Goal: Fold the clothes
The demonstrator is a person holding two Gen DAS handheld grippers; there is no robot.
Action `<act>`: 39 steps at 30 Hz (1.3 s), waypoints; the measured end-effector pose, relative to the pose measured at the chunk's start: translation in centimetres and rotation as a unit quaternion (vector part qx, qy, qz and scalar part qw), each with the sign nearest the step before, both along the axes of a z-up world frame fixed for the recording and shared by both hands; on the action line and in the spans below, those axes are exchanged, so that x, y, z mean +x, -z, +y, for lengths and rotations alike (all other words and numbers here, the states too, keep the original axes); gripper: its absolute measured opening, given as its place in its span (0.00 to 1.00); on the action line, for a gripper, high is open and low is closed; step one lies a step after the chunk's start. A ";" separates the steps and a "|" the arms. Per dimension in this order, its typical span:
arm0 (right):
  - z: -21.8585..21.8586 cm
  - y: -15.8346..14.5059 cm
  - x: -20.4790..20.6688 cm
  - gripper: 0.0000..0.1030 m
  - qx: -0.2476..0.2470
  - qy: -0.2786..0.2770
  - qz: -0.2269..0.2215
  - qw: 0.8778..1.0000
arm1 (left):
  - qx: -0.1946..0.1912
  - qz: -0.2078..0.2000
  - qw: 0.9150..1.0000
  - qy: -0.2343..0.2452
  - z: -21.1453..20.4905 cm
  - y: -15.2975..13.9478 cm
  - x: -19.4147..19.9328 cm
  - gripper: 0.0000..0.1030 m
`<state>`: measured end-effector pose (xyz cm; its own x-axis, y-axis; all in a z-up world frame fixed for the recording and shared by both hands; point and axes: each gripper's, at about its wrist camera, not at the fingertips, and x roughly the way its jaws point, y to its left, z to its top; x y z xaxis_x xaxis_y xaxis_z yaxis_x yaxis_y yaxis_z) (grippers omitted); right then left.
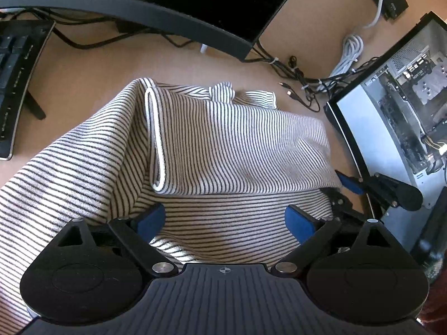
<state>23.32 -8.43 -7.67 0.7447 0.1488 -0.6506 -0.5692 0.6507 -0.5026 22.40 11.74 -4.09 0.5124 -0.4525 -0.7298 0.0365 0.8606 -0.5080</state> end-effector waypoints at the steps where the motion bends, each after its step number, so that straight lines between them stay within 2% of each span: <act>1: -0.1 -0.3 -0.2 0.23 0.007 -0.003 0.007 1.000 | -0.002 0.000 1.000 0.000 0.0 0.0 0.0 0.95; 3: -0.8 -1.2 -0.4 0.27 0.033 0.000 0.025 0.999 | -0.007 -0.001 1.000 0.000 0.1 0.0 0.1 0.95; 5: -2.0 -2.8 -0.3 0.28 0.088 0.020 0.051 0.995 | -0.015 -0.002 1.000 -0.001 0.3 0.1 0.1 0.96; 8: -4.1 -5.6 1.0 0.31 0.183 0.063 0.070 0.979 | -0.028 -0.004 1.000 -0.003 0.5 0.2 0.1 0.98; 9: -4.3 -5.8 1.8 0.32 0.199 0.077 0.070 0.974 | -0.031 -0.004 0.999 -0.004 0.5 0.2 0.0 0.99; 11: -4.6 -6.3 3.3 0.42 0.230 0.106 0.070 0.965 | -0.035 -0.007 0.999 -0.006 0.6 0.3 -0.1 1.00; 13: -4.7 -6.0 5.0 0.47 0.251 0.132 0.069 0.956 | -0.035 -0.011 0.999 -0.006 0.6 0.3 -0.2 1.00; 16: -4.8 -4.2 7.8 0.47 0.282 0.188 0.085 0.937 | -0.030 -0.013 0.999 -0.005 0.3 0.3 -0.3 1.00; 19: -5.4 -3.6 8.6 0.47 0.315 0.217 0.078 0.921 | -0.031 -0.010 0.999 -0.009 0.3 0.3 -0.4 1.00; 24: -5.4 -2.2 9.6 0.45 0.323 0.215 0.098 0.917 | -0.029 -0.015 0.999 -0.013 0.1 0.3 -0.6 1.00; 26: -4.6 -1.5 9.9 0.37 0.308 0.202 0.106 0.923 | -0.026 -0.017 0.999 -0.012 0.1 0.3 -0.6 1.00; 28: -3.3 -0.3 9.9 0.36 0.256 0.203 0.104 0.939 | -0.029 -0.016 0.999 -0.015 0.2 0.3 -0.6 1.00; 31: -2.7 0.2 9.3 0.36 0.219 0.196 0.083 0.952 | -0.037 -0.013 0.999 -0.018 0.5 0.3 -0.5 1.00; 33: -2.6 0.1 9.1 0.37 0.203 0.199 0.074 0.956 | -0.044 -0.014 0.999 -0.018 0.8 0.4 -0.5 1.00; 35: -2.5 0.2 8.9 0.42 0.190 0.203 0.063 0.959 | -0.050 -0.015 0.998 -0.021 1.2 0.3 -0.5 1.00; 37: -2.8 0.0 8.7 0.43 0.191 0.212 0.060 0.956 | -0.052 -0.016 0.998 -0.031 1.8 -0.2 -1.1 1.00; 39: -2.9 -0.4 8.3 0.43 0.192 0.219 0.051 0.955 | -0.033 -0.030 0.998 -0.044 2.6 -1.6 -2.3 1.00</act>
<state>31.62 -11.31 -7.22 0.7253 0.0790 -0.6839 -0.2328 0.9630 -0.1357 20.11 14.33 -2.48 0.5932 -0.4504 -0.6672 -0.0053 0.8266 -0.5627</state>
